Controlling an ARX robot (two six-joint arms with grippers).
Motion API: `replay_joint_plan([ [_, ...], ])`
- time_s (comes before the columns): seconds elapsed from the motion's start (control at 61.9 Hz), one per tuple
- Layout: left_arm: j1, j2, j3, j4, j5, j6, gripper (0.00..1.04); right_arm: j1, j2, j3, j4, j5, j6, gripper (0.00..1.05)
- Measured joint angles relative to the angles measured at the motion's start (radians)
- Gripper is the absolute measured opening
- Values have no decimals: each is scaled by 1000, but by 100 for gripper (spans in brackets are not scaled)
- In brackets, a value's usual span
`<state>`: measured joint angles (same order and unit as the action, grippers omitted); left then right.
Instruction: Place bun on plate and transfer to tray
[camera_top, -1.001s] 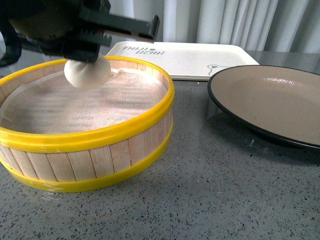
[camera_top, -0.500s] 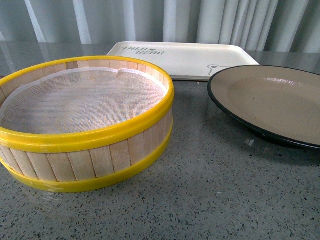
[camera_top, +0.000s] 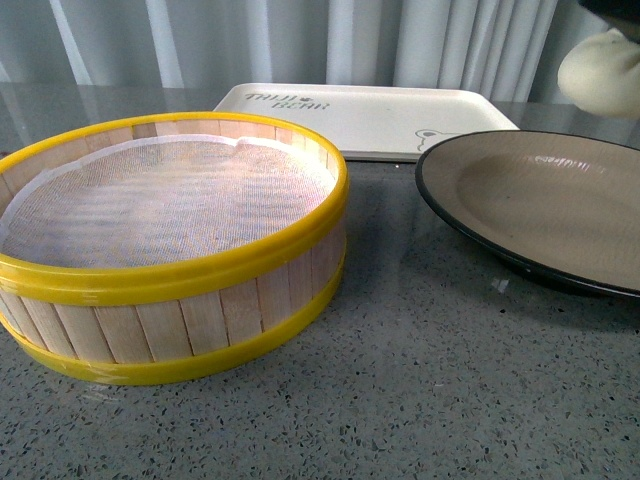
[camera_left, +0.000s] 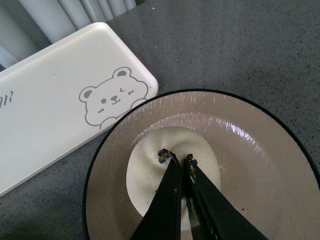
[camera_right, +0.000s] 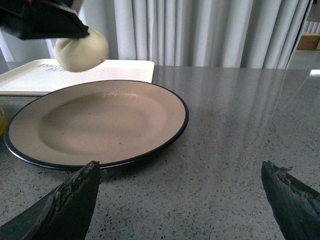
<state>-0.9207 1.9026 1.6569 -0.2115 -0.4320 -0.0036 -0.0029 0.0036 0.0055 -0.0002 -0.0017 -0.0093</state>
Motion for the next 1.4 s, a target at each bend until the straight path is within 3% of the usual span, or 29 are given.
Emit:
replay_joint_plan([
  [0.888,-31,147,21,42,-34,60,5,0,0,0,0,0,0,96],
  [1.146,-31,147,21,44,-41,87,43,0,0,0,0,0,0,96],
  [1.259,-27,146,21,43,-37,88,68,0,0,0,0,0,0,96],
  [1.404,-13,135,21,26,-20,63,90,0,0,0,0,0,0,96],
])
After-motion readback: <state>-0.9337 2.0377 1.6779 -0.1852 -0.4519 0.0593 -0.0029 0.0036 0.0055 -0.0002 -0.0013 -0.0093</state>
